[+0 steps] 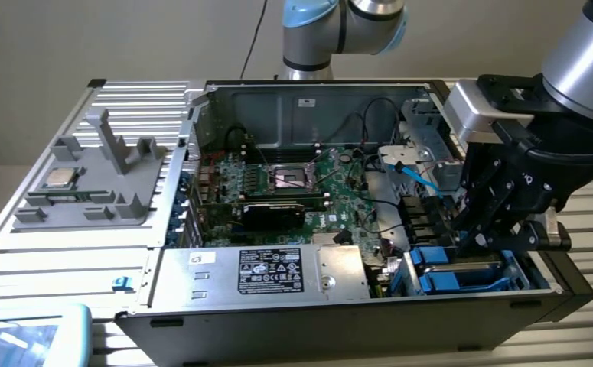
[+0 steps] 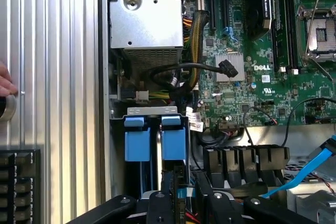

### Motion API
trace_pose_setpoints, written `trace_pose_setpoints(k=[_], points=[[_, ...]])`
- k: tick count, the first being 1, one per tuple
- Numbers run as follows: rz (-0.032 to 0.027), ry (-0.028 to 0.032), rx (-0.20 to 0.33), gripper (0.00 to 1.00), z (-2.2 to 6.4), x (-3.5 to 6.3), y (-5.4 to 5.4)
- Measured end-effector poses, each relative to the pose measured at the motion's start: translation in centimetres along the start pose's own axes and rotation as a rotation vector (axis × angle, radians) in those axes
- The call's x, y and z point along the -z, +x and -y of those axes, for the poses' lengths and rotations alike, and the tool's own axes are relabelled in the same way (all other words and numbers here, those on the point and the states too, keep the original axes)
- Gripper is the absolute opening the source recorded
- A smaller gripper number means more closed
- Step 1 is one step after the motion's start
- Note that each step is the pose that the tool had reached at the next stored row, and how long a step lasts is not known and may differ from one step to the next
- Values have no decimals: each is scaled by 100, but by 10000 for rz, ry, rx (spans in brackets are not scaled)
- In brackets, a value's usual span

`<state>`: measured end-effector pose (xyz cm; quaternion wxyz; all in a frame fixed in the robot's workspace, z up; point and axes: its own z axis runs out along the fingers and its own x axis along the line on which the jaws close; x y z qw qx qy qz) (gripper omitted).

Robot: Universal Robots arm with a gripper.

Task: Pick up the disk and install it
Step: 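Insert the second disk wire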

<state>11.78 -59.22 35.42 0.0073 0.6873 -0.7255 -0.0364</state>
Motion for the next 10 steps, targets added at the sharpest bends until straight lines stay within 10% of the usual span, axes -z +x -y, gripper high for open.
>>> trace_pose_setpoints(k=[10], points=[[-1, -1, 0, 30, 0, 0, 0]])
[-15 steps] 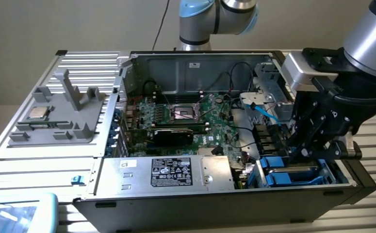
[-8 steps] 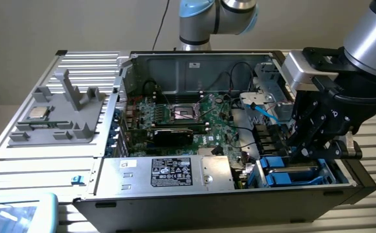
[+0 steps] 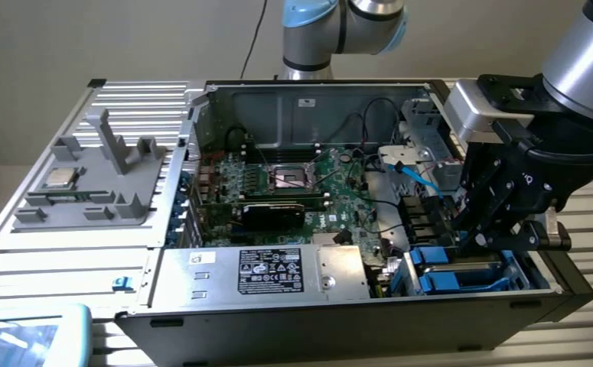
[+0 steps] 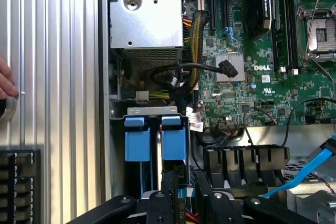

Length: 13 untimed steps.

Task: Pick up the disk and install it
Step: 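Insert the second disk wire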

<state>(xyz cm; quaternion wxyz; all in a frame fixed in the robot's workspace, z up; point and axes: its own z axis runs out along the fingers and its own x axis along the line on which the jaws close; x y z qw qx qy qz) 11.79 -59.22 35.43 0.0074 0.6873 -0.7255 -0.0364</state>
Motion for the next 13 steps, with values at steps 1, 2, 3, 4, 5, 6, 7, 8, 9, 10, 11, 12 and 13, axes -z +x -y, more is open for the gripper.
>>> trace_pose_setpoints(k=[1, 2, 3, 4, 5, 6, 7, 8, 9, 10, 11, 12, 13], points=[[0, 0, 0, 30, 0, 0, 0], [0, 0, 0, 30, 0, 0, 0], [0, 0, 0, 28, 0, 0, 0], [1, 0, 0, 21, 0, 0, 0], [0, 0, 0, 21, 0, 0, 0], [0, 0, 0, 15, 0, 0, 0], [0, 0, 0, 15, 0, 0, 0], [1, 0, 0, 11, 0, 0, 0], [0, 0, 0, 11, 0, 0, 0], [-1, 0, 0, 11, 2, -1, 0], [-1, 0, 1, 11, 13, -2, 0], [-1, 0, 0, 11, 31, -4, -1], [0, 0, 2, 11, 46, -8, -1]])
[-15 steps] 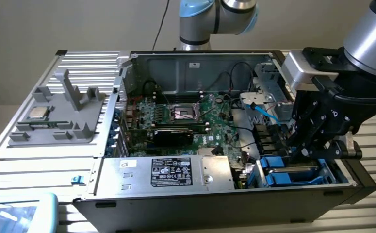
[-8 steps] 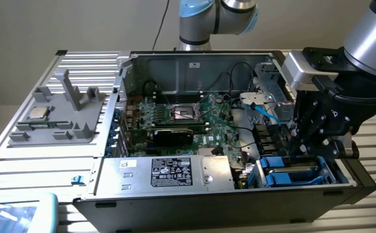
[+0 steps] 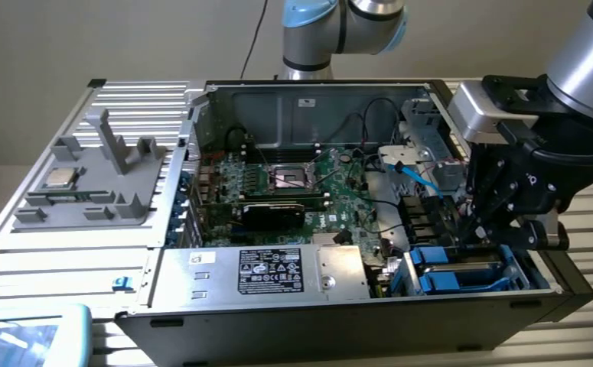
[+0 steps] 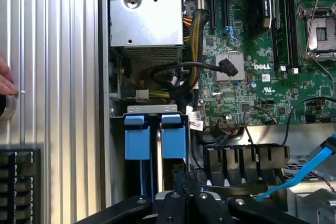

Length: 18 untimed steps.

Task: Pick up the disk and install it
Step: 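Insert the second disk wire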

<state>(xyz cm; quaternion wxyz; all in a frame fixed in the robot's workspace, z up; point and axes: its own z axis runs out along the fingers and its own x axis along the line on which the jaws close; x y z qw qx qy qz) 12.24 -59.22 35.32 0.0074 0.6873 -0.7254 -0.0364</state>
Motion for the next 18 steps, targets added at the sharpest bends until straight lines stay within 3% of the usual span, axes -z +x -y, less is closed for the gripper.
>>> trace_pose_setpoints(k=[5, 8, 10, 18], points=[[27, 8, 5, 11, 21, -54, 4], [50, -30, 5, 11, 22, -75, 5], [99, -70, 7, 11, 24, -89, 6], [146, -93, 8, 11, 34, -143, 10]])
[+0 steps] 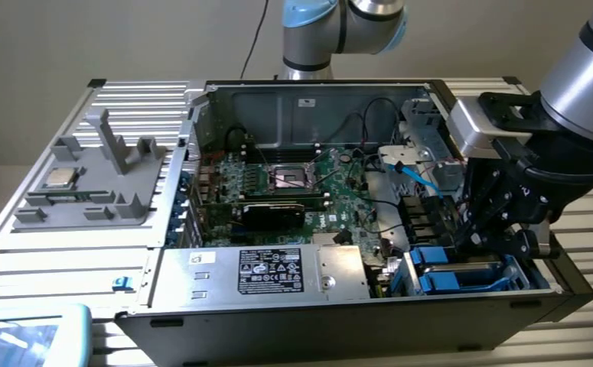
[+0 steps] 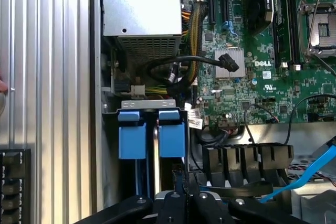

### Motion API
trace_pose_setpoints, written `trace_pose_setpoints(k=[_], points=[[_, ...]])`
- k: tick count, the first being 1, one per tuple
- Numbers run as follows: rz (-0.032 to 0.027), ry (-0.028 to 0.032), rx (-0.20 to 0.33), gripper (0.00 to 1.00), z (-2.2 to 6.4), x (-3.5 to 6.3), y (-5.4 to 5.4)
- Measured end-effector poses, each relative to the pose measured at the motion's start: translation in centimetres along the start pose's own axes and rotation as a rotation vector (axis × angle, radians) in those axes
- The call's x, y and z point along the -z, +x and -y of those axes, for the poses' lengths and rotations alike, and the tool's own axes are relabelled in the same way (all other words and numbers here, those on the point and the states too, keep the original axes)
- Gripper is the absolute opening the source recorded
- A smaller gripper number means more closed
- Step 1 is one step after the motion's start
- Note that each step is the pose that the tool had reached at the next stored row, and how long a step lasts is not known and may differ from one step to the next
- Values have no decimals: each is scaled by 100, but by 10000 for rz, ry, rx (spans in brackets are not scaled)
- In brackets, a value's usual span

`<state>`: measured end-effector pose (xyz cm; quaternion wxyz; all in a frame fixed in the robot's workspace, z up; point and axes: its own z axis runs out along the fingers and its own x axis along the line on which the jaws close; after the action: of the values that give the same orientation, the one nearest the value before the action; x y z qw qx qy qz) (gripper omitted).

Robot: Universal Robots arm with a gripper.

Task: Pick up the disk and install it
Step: 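Insert the second disk wire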

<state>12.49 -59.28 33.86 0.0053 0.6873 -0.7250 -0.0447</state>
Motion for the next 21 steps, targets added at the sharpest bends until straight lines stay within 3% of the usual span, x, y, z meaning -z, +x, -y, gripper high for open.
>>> trace_pose_setpoints(k=[3, 6, 9, 13, 18, 21], points=[[23, -3, 4, 11, 13, 17, -3], [30, -27, 4, 11, 101, 77, -9], [40, -63, 2, 11, 167, 75, -11], [79, -155, -1, 11, 173, 31, -8], [101, -166, 2, 11, 179, -42, -4], [100, -164, 2, 11, 173, -16, -30]])
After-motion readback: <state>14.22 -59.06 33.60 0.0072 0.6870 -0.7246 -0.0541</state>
